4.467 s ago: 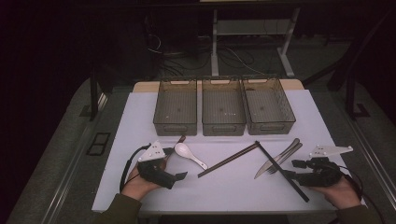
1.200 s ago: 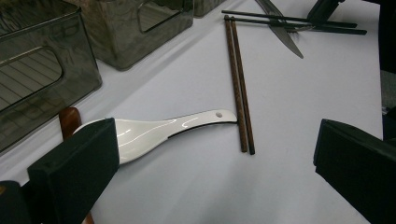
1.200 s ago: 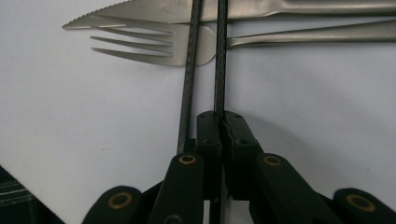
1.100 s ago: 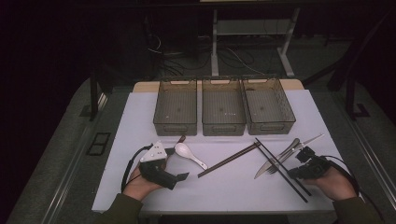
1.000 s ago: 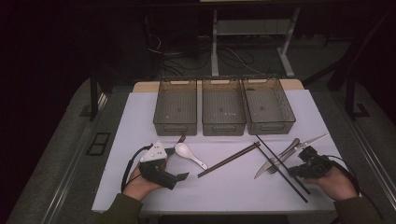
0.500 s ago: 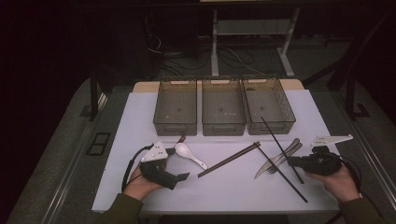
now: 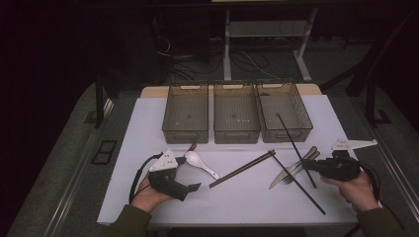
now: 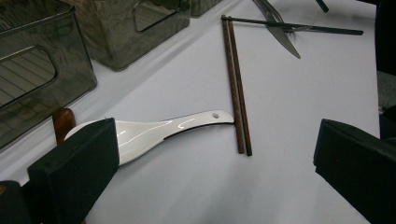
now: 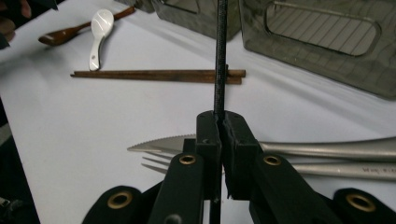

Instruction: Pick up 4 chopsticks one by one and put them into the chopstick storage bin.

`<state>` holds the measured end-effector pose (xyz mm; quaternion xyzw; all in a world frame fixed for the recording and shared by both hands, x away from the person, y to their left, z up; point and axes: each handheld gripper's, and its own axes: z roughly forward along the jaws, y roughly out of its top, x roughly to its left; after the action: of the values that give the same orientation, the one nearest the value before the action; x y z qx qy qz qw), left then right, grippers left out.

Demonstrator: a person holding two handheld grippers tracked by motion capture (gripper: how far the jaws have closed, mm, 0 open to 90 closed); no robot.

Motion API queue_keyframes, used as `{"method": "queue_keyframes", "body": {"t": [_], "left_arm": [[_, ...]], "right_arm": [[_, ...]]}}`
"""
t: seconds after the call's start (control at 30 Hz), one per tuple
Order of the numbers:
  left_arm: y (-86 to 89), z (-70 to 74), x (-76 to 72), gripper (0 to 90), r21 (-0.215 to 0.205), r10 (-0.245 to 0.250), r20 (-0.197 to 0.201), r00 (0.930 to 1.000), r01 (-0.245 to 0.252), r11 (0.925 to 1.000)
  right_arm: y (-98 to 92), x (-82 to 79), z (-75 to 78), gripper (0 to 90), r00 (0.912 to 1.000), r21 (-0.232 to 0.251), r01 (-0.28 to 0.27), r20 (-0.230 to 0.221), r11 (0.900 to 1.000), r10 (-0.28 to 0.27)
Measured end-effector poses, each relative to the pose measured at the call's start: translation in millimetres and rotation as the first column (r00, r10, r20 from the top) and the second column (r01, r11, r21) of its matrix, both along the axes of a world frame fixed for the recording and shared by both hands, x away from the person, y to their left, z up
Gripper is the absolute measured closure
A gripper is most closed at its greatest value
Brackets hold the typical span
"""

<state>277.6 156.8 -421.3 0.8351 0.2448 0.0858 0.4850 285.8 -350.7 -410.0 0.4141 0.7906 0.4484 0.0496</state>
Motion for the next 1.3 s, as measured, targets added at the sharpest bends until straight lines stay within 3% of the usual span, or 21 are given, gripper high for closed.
{"method": "queue_keyframes", "body": {"t": [0.67, 1.3], "left_arm": [[-1.7, -1.6, 0.7, 0.0, -0.01, -0.002, -0.01, 1.0, 0.001, 1.0], [-3.3, -1.5, -0.6, 0.0, -0.009, -0.007, -0.006, 1.0, 0.007, 0.9999]], "right_arm": [[19.3, 15.4, 17.0, 85.0, 0.9984, 0.057, -0.017, 0.054, 0.998, 0.014], [48.8, 33.5, 30.2, 85.0, 0.9943, 0.076, -0.06, 0.093, 0.995, 0.053]]}}
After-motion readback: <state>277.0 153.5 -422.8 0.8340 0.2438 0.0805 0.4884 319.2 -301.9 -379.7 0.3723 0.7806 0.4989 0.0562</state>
